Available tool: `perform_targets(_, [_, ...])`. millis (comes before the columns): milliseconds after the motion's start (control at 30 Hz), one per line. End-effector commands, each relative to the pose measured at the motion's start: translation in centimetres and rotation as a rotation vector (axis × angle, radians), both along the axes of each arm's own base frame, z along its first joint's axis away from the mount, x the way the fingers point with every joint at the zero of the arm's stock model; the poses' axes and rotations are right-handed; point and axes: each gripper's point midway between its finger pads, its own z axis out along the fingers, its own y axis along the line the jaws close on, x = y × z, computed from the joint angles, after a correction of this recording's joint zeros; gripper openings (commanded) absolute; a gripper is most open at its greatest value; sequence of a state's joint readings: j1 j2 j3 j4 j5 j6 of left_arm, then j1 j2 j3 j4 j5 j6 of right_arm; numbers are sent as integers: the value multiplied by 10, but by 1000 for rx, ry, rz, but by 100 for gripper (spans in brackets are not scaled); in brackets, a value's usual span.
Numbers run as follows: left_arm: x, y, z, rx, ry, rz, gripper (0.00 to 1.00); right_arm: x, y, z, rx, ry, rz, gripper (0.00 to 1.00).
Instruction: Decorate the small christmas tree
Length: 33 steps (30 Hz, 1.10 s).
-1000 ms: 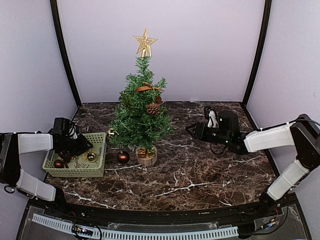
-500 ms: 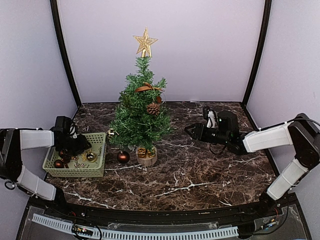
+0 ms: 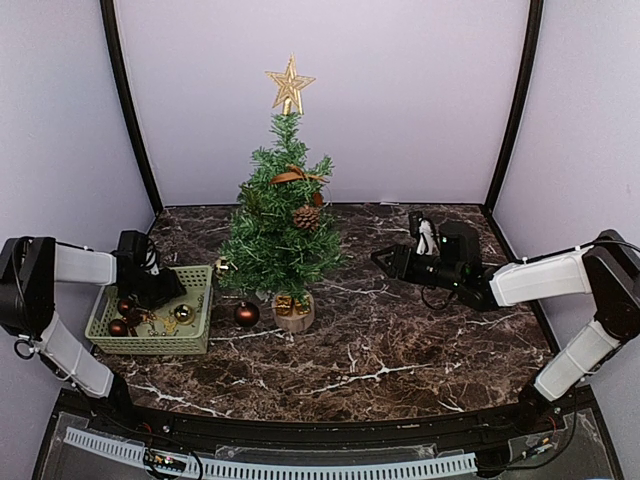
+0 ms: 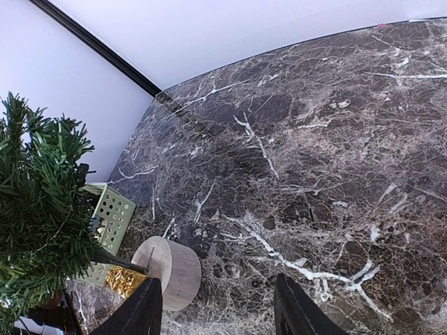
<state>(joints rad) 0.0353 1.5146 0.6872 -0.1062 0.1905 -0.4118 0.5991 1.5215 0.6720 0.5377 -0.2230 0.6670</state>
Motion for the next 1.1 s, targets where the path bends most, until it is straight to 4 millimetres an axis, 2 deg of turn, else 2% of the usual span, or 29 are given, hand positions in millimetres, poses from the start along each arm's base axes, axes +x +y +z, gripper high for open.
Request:
perform_targets(0, [-9,-9,-19,-16,78,-36,51,5,-3,12,20,-43,-14,55])
perform_targets(67, [-11,-10,-16,-3,76,-41,45,5,-4,13,19,-43,-20,55])
perform_targets(133, [-14,-7,-8,16,55,-30,44,5,-6,13,16,-44,-24,55])
perform_targets(233, [-18,-9,14,6,-18,-31,45,5,-6,11,11,-40,-26,55])
perform_targets(267, [-23,-11,14,-4,-20,-35,47,5,-6,11,11,-39,-26,55])
perform_targets(500, [-63,-55,22,-78,-1,-157,48,8,0,11,27,-39,-8,55])
perform_targets(667, [-79,-71,38,-151,-35,-193,46,8,2,12,37,-40,0,55])
perform_targets(733, [-82,-74,40,-176,-42,-191,40,7,2,11,38,-35,3,55])
perform_targets(767, [-84,-74,40,-180,-35,-188,37,6,2,11,41,-34,3,55])
perform_targets(900, [-85,-73,48,-179,-46,-179,35,3,-1,10,42,-32,-3,55])
perform_targets(1033, [-74,-48,50,-37,-78,-108,41,2,-2,10,43,-32,-3,55])
perform_targets(1067, [-72,-38,44,20,-54,-79,41,1,-2,11,43,-33,-3,55])
